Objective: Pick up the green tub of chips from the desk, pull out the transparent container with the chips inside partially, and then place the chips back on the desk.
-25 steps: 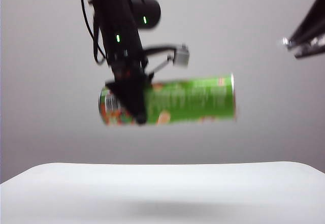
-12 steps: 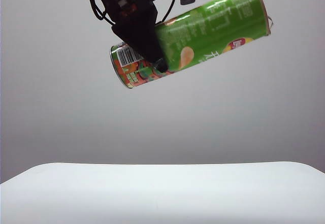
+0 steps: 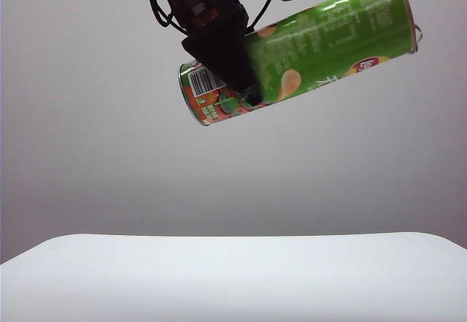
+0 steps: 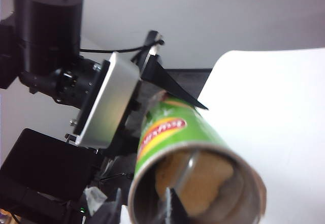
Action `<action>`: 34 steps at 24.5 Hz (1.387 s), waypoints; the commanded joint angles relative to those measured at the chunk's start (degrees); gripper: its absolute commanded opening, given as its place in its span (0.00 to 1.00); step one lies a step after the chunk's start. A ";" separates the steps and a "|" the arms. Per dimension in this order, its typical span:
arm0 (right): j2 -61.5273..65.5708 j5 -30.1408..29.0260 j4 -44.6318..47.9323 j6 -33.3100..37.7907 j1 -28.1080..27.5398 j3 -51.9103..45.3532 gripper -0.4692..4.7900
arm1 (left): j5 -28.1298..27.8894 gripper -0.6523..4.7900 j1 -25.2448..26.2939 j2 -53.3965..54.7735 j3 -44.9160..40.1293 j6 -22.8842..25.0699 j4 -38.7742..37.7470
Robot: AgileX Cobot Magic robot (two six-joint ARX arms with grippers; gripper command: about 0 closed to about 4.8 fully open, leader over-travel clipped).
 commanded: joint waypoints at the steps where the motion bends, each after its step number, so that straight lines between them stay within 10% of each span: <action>1: -0.20 -0.35 -1.75 -0.81 0.00 0.28 0.31 | -2.12 0.40 -0.09 -0.46 0.11 -1.33 1.33; 34: 4.74 3.23 0.72 -1.99 0.00 0.28 0.29 | -0.79 0.40 -1.60 -0.66 0.00 -1.57 4.59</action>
